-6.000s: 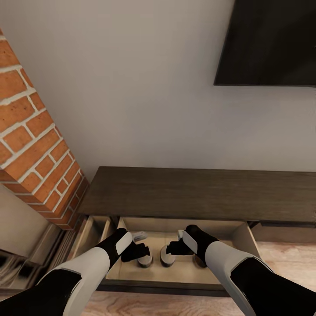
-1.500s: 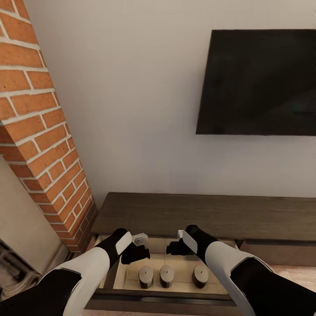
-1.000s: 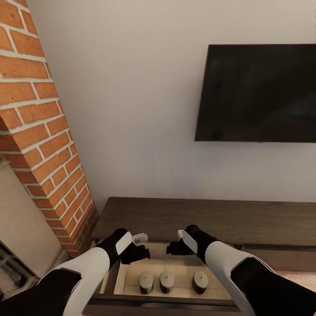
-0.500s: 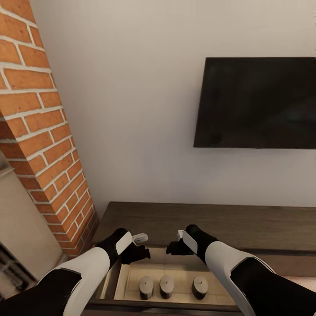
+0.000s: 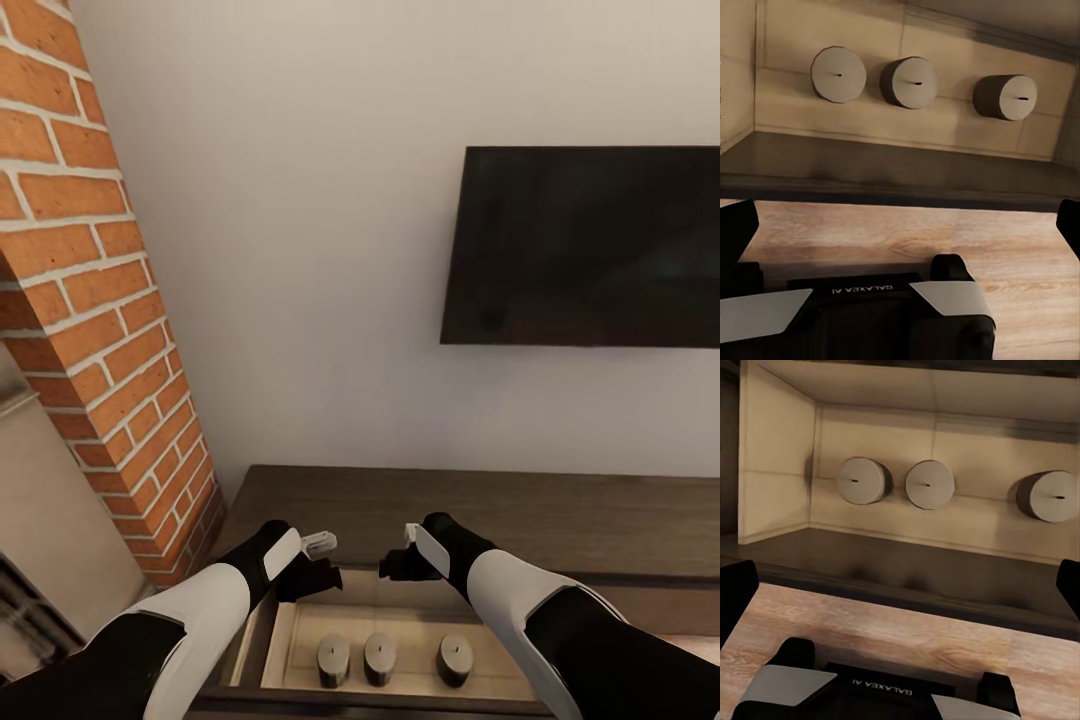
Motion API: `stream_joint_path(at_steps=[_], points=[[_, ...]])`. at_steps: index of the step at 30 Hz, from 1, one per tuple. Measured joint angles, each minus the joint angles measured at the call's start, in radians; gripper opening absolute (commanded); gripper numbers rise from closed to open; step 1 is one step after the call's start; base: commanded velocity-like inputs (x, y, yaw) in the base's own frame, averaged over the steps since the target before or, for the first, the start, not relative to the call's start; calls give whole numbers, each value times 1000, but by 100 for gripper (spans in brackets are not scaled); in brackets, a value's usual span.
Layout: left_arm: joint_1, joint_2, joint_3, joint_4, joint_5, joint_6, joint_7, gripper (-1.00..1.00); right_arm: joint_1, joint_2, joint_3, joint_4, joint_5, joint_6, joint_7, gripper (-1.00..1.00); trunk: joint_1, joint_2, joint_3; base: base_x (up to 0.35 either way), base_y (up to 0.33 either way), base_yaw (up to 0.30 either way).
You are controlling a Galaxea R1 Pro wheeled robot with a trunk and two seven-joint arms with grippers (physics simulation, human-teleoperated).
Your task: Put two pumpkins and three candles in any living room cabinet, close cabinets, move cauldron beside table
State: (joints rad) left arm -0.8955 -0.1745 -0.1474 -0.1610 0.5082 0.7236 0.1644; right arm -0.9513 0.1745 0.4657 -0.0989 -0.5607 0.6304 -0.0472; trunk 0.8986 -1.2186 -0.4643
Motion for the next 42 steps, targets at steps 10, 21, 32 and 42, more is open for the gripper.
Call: stream_joint_path(at_steps=[10, 21, 32, 42], points=[[0, 0, 0, 0, 0, 0, 0, 100, 1, 0, 1, 0, 0, -2, 0, 100, -38, 70, 31, 0, 0, 0], [0, 0, 0, 0, 0, 0, 0, 100, 1, 0, 1, 0, 0, -1, 0, 100, -81, 147, 76, 0, 0, 0], [0, 0, 0, -1, 0, -1, -1, 100, 1, 0, 2, 0, 0, -2, 0, 100, -96, 175, 106, 0, 0, 0], [1, 0, 0, 8, 0, -4, -1, 100, 1, 0, 2, 0, 0, -2, 0, 100, -96, 175, 122, 0, 0, 0]])
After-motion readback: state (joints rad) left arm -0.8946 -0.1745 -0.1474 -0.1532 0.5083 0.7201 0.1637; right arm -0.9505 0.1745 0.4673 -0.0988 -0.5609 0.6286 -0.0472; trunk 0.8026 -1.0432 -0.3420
